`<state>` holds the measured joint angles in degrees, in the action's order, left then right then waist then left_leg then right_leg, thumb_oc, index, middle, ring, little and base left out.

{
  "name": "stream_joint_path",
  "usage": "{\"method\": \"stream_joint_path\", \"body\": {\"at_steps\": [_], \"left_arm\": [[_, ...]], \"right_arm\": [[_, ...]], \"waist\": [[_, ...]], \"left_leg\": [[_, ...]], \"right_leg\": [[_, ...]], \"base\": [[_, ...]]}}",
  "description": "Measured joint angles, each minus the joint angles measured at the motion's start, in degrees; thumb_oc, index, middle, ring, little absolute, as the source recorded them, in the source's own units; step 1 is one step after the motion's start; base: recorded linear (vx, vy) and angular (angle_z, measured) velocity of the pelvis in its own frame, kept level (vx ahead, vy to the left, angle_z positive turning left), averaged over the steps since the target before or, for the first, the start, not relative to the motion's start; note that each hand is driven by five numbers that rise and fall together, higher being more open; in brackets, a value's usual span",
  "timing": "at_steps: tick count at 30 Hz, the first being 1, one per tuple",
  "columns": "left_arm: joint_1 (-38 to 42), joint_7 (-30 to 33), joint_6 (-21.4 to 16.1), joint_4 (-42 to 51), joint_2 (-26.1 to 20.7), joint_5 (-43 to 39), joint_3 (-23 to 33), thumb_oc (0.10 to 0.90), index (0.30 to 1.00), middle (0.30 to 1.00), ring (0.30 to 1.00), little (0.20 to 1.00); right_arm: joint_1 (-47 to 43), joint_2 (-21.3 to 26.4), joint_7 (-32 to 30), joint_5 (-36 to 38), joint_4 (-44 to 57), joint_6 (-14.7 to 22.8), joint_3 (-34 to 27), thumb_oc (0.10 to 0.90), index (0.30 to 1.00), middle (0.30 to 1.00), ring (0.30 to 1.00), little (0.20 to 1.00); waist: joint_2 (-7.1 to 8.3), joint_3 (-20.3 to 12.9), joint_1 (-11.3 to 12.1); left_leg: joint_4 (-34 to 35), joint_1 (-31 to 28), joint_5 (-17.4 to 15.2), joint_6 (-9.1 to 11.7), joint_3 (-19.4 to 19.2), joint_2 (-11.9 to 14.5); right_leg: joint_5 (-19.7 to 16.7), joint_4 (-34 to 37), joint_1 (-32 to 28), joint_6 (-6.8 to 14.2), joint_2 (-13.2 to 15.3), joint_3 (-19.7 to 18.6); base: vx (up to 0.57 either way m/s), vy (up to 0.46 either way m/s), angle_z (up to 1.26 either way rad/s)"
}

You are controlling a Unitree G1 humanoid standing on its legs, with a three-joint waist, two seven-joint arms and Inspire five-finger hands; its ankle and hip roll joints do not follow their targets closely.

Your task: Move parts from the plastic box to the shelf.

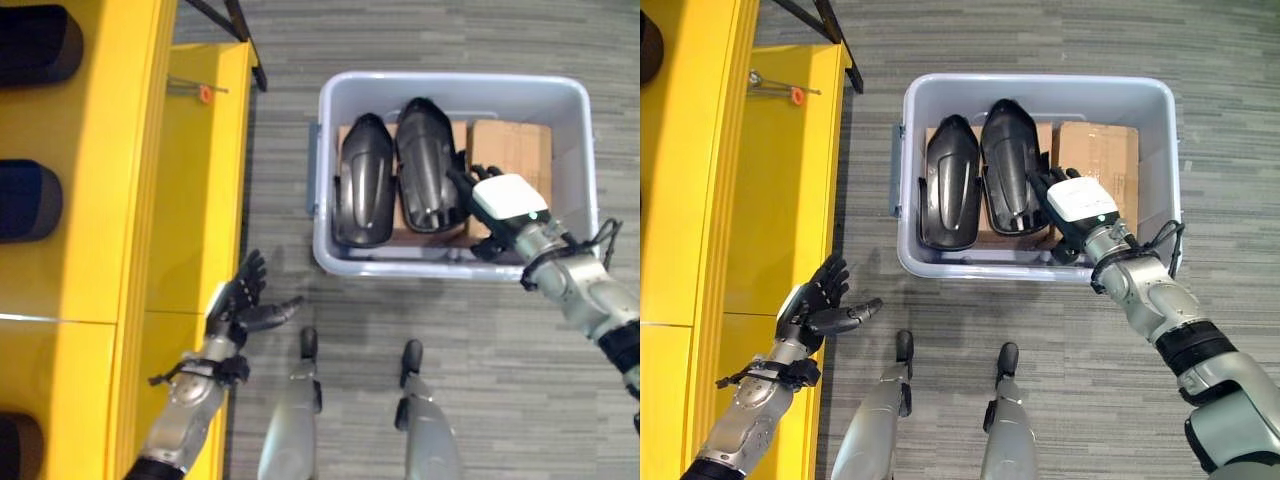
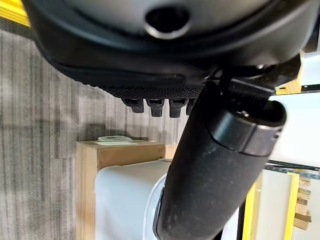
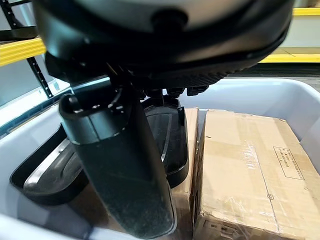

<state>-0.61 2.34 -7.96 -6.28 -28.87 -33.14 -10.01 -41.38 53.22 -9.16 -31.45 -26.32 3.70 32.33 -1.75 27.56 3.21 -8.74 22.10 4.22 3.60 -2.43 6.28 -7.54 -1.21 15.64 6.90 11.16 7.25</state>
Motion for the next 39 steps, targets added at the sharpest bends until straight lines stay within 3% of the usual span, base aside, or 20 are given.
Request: {"method": "stream_joint_path", "body": {"at_steps": [13,24,35,39], "left_arm": [[1.9,2.2,-1.1,0.0,0.6,0.2,0.0,0.900,1.000,1.000,1.000,1.000],[2.4,3.7,-1.2,0.0,0.7,0.2,0.1,0.900,1.000,1.000,1.000,1.000],[2.4,4.6,-1.3,0.0,0.8,0.2,-0.1,0.900,1.000,1.000,1.000,1.000],[2.5,4.7,-2.0,0.1,0.8,0.2,-0.4,0.900,1.000,1.000,1.000,1.000]], "right_arm": [[-1.5,-5.5,-4.4,0.0,-3.6,-2.2,-2.5,0.900,1.000,1.000,1.000,1.000],[-2.6,-5.8,-6.4,0.0,-4.2,-3.3,-2.7,0.900,1.000,1.000,1.000,1.000],[-8.6,-9.6,-7.7,0.1,-17.0,-4.4,-1.3,0.900,1.000,1.000,1.000,1.000],[-10.5,-11.0,-9.4,0.2,-21.3,-4.4,-0.4,0.900,1.000,1.000,1.000,1.000]], "waist": [[-0.10,0.6,0.3],[-0.56,1.0,1.4],[-0.83,1.1,2.0],[-1.67,1.5,2.0]], "left_leg": [[-3.4,4.3,-1.2,-1.2,-0.1,-1.1],[-4.8,6.9,-1.5,-1.7,0.1,-1.6],[-5.8,10.2,-1.5,-1.9,0.1,-2.2],[-6.9,11.1,-1.8,-2.4,0.0,-2.5]], "right_leg": [[0.6,-2.5,3.9,0.3,1.3,-0.6],[0.8,-3.2,6.0,0.2,1.8,-0.6],[1.1,-5.1,9.7,0.6,2.5,-0.8],[1.5,-6.5,10.8,1.0,3.0,-1.0]], "base": [[0.01,0.005,0.01],[0.00,0.002,0.01],[0.00,0.000,0.00],[0.00,0.002,-0.01]]}}
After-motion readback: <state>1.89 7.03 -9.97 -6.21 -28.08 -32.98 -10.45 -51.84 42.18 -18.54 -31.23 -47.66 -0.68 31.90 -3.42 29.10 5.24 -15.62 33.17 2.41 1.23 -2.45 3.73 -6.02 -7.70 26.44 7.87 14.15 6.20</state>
